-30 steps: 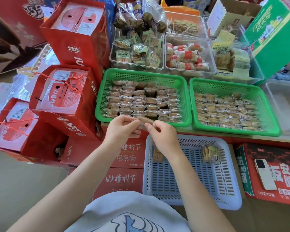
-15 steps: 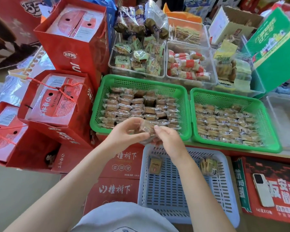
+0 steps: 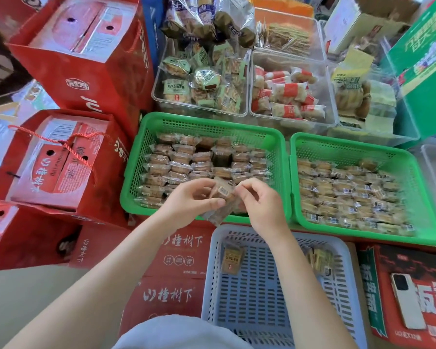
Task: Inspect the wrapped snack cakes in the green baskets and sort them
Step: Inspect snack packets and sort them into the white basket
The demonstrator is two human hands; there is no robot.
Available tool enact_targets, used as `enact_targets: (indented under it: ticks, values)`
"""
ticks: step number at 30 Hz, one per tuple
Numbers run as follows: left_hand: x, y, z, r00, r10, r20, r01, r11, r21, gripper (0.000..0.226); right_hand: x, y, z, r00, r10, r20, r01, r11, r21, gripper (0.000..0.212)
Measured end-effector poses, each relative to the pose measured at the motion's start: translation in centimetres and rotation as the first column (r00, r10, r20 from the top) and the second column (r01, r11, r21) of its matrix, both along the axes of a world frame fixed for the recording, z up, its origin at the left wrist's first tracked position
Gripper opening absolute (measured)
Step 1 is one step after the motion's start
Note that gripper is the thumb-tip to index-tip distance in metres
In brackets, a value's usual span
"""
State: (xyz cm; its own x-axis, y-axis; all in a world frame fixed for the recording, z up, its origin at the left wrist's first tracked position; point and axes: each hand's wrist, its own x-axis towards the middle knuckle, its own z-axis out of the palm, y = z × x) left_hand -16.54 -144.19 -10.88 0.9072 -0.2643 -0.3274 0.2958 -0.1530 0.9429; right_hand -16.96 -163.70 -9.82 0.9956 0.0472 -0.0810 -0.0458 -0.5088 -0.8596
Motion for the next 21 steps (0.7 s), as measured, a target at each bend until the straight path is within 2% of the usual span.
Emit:
enact_targets:
  ticks: [3,5,8,10,11,12,14,16,17,19,21]
  values:
    - [1.5,-0.7,-0.9,0.999,0.052,-0.010,-0.052,0.999,-0.002,0.035,1.7,0.1,-0.9,0.997,-0.038,0.065,0.047,0.989,-0.142,0.020]
    - [2.6,-0.7,-1.5,0.993,0.114,-0.008,-0.114,0.992,0.054,0.037,2.9,0.1,-1.4,0.997,-0.075,0.008,0.075,0.992,-0.104,0.019]
    - [4.0,-0.6,-2.6,0.996,0.083,0.034,-0.088,0.981,0.173,0.043,4.6,0.1,-1.3,0.966,0.106,-0.235,-0.111,0.994,-0.007,0.040]
    - [4.4,-0.9,-3.5,0.994,0.066,0.093,-0.084,0.974,0.209,0.048,5.7,-0.1,-1.7,0.939,0.202,-0.279,-0.231,0.970,-0.073,0.038]
    - [4.5,-1.1,-4.1,0.989,0.059,0.133,-0.094,0.957,0.276,0.053,6.3,-0.1,-2.1,0.945,0.191,-0.266,-0.224,0.969,-0.101,0.032]
    - [4.6,-1.1,-4.9,0.984,0.029,0.177,-0.094,0.922,0.375,0.059,6.9,-0.1,-2.5,0.961,0.140,-0.237,-0.172,0.978,-0.118,0.028]
    - [4.2,-0.7,-6.7,0.976,-0.123,0.179,-0.015,0.784,0.621,0.070,8.0,-0.2,-3.3,0.989,-0.013,-0.150,-0.002,0.995,-0.098,0.025]
    - [3.4,-0.1,-8.4,0.952,-0.305,0.025,0.160,0.564,0.810,0.073,9.1,-0.3,-3.8,0.985,-0.143,-0.092,0.142,0.990,-0.024,0.029]
    - [3.1,0.0,-9.0,0.929,-0.368,-0.043,0.227,0.476,0.849,0.071,9.6,-0.2,-4.1,0.981,-0.178,-0.074,0.178,0.984,-0.009,0.032]
    - [2.8,-0.1,-9.6,0.896,-0.438,-0.074,0.268,0.400,0.876,0.068,10.8,0.1,-4.8,0.984,-0.174,-0.032,0.172,0.984,-0.046,0.033]
    - [3.1,-0.3,-9.6,0.888,-0.456,-0.063,0.268,0.399,0.877,0.066,11.7,0.5,-5.5,0.998,-0.061,0.021,0.064,0.982,-0.177,0.032]
